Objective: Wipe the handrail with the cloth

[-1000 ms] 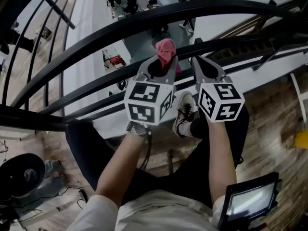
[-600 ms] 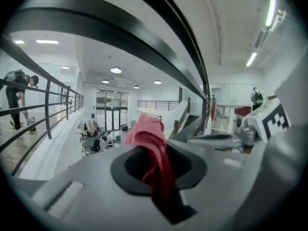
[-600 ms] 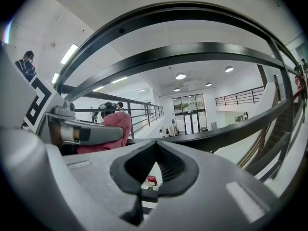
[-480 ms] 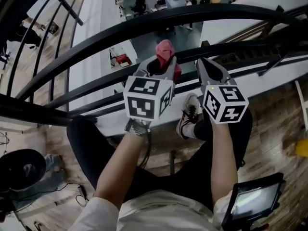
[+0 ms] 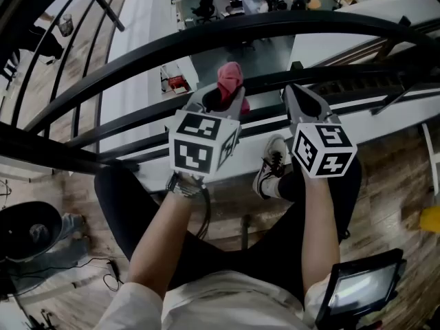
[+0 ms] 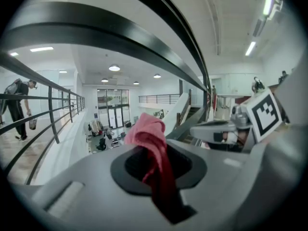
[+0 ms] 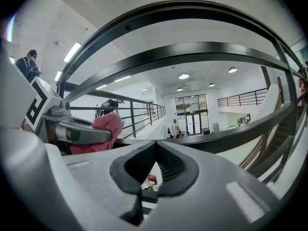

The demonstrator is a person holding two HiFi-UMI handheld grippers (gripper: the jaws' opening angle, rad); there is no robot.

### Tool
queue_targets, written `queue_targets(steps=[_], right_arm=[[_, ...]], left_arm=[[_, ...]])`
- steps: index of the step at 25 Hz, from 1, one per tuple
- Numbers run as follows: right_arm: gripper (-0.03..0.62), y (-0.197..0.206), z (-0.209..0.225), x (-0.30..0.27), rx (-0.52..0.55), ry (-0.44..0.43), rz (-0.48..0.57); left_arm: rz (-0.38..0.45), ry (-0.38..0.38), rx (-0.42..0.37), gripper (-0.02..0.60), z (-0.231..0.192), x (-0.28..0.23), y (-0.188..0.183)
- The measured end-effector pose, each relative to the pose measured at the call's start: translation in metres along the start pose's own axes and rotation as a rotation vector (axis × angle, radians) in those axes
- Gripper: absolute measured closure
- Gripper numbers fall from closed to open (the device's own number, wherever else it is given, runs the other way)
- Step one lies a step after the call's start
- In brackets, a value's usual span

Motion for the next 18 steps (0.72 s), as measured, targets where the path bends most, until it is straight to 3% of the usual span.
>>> queue_targets(steps=[10,18], right_arm=[[0.592,-0.013,-0.018,0.0,0.097,-0.012,0.006],[0.592,-0.025,-0.046,-0.012,0.107,-0.07,0.018]], left_arm=[[-0.018,-0.011,0.045,0.512,-0.017,0.019,0.005],[-0.032,-0.035,0.083,0.512,-0.038,0.041,0.01]])
Point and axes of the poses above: the fingertips, and each gripper's own axes: x backward along the fingers, z to its right, y out of its underside, the point moved 9 cm from there along x, backward along the fingers, and after that the axes turned 1 degree about z, right-handed, at the moved point
